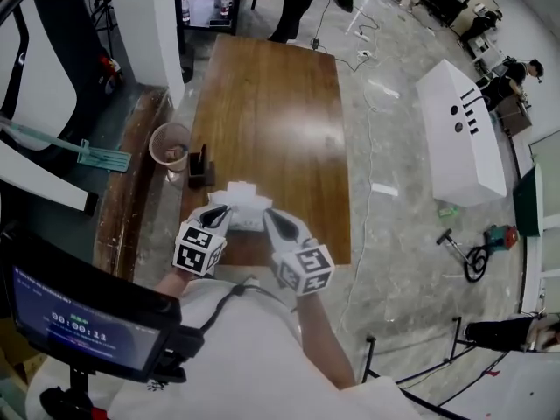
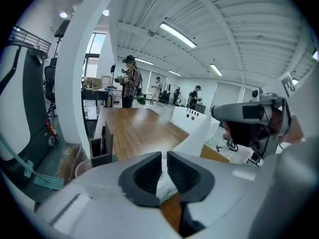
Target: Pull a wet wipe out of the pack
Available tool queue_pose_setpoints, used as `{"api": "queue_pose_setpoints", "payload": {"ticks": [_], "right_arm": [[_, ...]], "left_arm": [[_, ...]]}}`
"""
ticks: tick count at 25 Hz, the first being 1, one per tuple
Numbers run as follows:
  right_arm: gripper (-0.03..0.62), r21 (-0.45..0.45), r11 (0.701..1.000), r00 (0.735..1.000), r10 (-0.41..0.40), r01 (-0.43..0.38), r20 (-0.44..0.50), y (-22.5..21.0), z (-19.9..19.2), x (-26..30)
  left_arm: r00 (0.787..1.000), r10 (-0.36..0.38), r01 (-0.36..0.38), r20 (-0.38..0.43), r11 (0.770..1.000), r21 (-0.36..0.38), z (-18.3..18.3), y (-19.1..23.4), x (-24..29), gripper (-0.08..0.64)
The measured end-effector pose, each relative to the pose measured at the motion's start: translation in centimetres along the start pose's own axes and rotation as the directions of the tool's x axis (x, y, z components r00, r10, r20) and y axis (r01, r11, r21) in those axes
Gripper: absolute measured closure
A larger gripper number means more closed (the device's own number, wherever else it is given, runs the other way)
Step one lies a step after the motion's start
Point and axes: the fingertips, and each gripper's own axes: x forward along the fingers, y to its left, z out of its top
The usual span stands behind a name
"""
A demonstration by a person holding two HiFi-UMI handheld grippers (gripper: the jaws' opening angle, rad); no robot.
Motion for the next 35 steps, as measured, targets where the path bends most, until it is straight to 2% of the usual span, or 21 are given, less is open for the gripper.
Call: {"api": "queue_pose_setpoints", "payload": {"ticks": [5,11,19,26,35], "right_arm": [[0.583,-0.005,1.0,0.998,-0.003,0.003,0.06,-0.5,1.5,-4.8],[0.583,-0.002,1.0,0.986,-0.027,0.028,0.166,-0.7,4.2,-6.6],[0.584,-0.015,0.997,0.968,-0.068,0.074,0.24,-1.7,6.0,-7.1],[0.584,-0.006,0.994,0.961,-0.106,0.111,0.256,-2.4,6.9,-6.9],[0.584,-0.017,0.992,0.961,-0.116,0.124,0.251,-2.7,7.0,-6.6]], "left_arm": [[0.998,0.007,-0.007,0.066,1.0,0.011,2.7,-4.0,-2.1,0.522],[0.988,-0.002,-0.004,0.156,0.999,0.039,6.1,-4.9,-3.5,0.541],[0.965,-0.034,0.016,0.26,0.997,0.072,10.2,-6.2,-3.7,0.557],[0.957,-0.044,0.019,0.288,0.996,0.088,12.0,-6.4,-3.5,0.557],[0.954,-0.05,0.023,0.296,0.995,0.094,12.3,-6.7,-3.3,0.557]]}}
